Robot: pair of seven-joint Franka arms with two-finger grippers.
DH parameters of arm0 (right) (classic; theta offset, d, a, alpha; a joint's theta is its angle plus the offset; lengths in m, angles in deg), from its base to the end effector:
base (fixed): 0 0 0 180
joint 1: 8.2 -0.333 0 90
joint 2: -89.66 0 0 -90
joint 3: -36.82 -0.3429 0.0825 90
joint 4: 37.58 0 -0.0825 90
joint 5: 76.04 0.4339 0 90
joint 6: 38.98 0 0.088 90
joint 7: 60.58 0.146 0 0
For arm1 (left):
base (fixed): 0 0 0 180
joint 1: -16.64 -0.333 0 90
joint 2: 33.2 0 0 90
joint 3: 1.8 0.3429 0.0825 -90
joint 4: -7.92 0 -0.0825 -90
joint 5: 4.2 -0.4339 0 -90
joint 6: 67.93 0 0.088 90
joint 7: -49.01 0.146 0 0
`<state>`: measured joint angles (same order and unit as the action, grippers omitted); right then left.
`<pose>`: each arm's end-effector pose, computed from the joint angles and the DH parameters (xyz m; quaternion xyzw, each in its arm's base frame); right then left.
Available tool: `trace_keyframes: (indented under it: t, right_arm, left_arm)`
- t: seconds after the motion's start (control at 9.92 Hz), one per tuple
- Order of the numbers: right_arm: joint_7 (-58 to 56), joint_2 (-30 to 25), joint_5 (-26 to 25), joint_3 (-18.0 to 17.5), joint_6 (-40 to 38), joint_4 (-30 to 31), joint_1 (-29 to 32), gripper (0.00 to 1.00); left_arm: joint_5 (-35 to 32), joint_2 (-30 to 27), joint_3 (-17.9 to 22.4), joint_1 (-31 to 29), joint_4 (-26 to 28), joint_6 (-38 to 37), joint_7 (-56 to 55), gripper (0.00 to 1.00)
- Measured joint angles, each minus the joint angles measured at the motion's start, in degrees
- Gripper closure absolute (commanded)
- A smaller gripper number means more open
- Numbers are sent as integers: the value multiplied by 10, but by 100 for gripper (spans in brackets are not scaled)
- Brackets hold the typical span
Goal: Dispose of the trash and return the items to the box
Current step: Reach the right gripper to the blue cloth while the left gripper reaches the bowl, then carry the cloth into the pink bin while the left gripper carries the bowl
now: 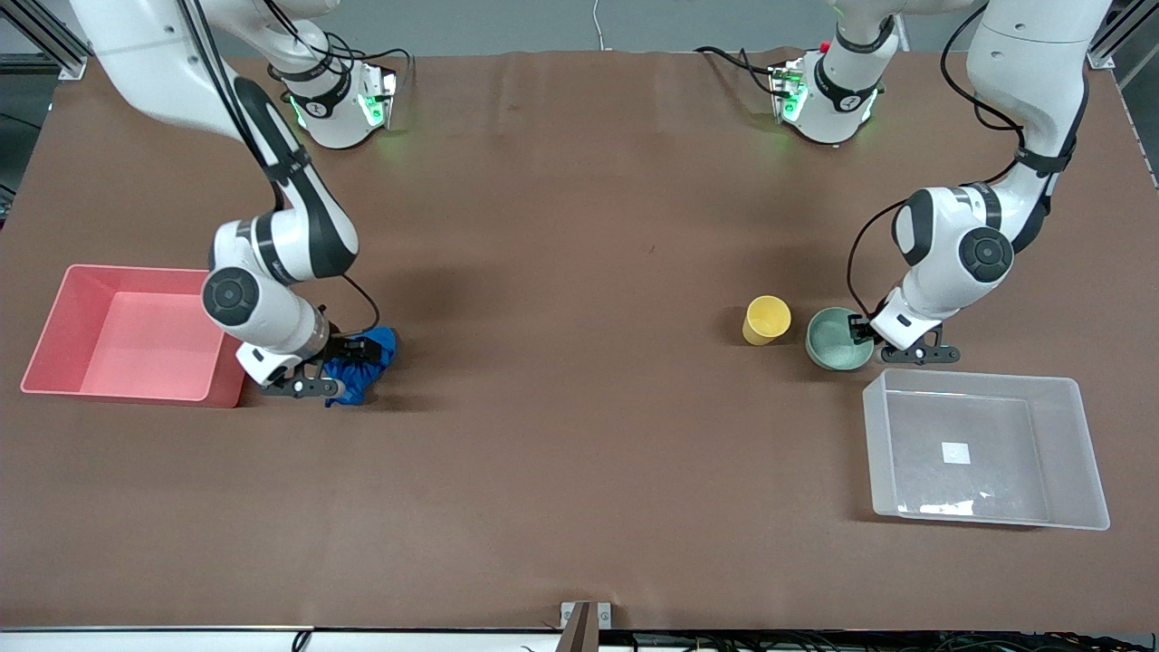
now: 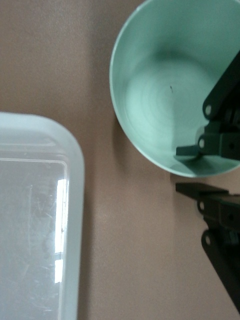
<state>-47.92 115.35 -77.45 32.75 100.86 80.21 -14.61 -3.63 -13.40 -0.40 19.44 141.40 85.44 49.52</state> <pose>0.6157 0.1143 0.1560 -0.9994 0.0124 0.0320 0.0015 0.5507 -0.0125 0.1314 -0.9999 0.0129 -0.0009 0.0019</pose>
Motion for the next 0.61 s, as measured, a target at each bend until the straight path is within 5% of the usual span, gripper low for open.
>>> trace_keyframes:
  t: [0.2, 0.4, 0.5, 0.61]
  right_arm:
    - [1, 15, 0, 2, 29, -1, 2, 4]
    - [2, 25, -9, 3, 43, -1, 3, 22]
    - [2, 27, -16, 3, 55, 2, 3, 53]
    - [3, 30, -20, 3, 75, 10, 3, 74]
  left_arm:
    - [0, -17, 0, 0, 4, -4, 1, 100]
    - [0, -85, 0, 0, 9, -88, 1, 99]
    - [0, -132, 1, 0, 3, -151, 2, 99]
    - [0, -171, 8, 0, -15, -195, 1, 99]
